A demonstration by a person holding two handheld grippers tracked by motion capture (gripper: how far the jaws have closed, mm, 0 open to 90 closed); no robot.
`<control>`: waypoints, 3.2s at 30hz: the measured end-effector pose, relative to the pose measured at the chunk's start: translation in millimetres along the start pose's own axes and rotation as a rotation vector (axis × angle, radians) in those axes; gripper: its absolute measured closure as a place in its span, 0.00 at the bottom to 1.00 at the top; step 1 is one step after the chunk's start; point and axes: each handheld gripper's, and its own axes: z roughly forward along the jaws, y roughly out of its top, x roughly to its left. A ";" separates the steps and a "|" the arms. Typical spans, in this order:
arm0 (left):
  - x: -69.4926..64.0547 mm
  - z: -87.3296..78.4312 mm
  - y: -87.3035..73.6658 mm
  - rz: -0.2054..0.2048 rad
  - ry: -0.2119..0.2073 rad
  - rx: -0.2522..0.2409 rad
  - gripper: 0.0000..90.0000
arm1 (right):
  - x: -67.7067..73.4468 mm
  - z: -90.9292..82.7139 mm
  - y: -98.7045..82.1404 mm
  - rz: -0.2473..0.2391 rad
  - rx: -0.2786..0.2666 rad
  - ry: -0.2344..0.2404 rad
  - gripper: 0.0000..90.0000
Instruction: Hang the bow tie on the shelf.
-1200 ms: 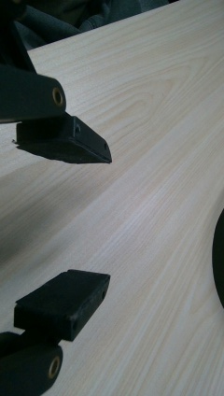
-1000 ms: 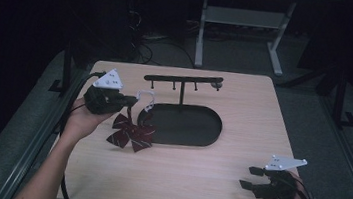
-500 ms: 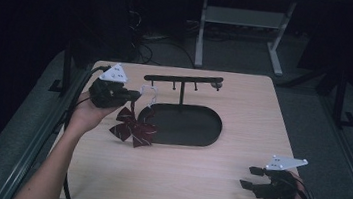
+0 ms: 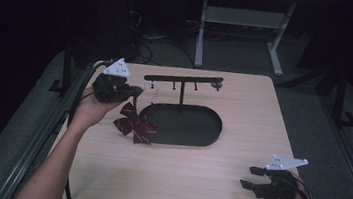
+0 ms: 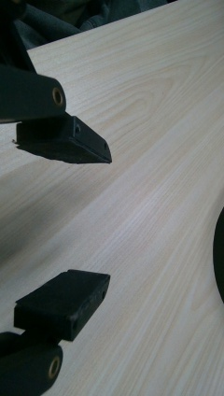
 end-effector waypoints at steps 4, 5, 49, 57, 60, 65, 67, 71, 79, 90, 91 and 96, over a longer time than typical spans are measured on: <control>2.9 3.0 0.1 -0.007 0.001 0.007 0.98 | -0.9 -0.1 -0.2 -0.007 -0.004 0.000 0.38; 4.2 3.7 0.1 -0.007 0.001 0.010 0.98 | -1.0 -0.1 -0.3 -0.008 -0.004 0.000 0.39; 25.7 26.6 2.0 -0.051 0.027 0.070 0.97 | -1.2 -0.1 -0.5 -0.004 -0.001 0.002 0.39; 25.8 30.6 1.9 -0.058 0.027 0.085 0.97 | -1.7 -0.5 -0.7 -0.007 -0.004 0.001 0.39; 26.0 31.2 1.5 -0.062 0.030 0.087 0.97 | -1.4 -0.5 -0.8 -0.006 -0.007 0.001 0.38; 26.9 31.7 0.8 -0.071 0.032 0.093 0.97 | -1.4 -0.8 -1.0 -0.003 -0.008 0.000 0.39; 27.0 33.0 0.1 -0.077 0.035 0.096 0.96 | -1.4 -1.0 -0.8 -0.004 -0.007 -0.001 0.39; 27.6 33.4 -0.3 -0.066 0.039 0.104 0.96 | -0.6 -1.4 -0.9 -0.006 -0.005 -0.003 0.39; 25.6 32.1 -2.5 -0.073 0.039 0.110 0.94 | 0.6 -2.5 -1.0 0.002 -0.011 -0.002 0.38; 21.1 29.4 -6.0 -0.071 0.028 0.113 0.93 | 0.3 -5.0 -1.0 -0.005 -0.018 -0.006 0.39; 20.6 29.3 -6.4 -0.065 0.027 0.113 0.93 | 0.2 -5.1 -1.2 -0.006 -0.019 -0.007 0.39; 18.7 28.8 -9.0 -0.061 0.019 0.125 0.91 | 0.4 -6.4 -1.2 -0.001 -0.018 -0.010 0.38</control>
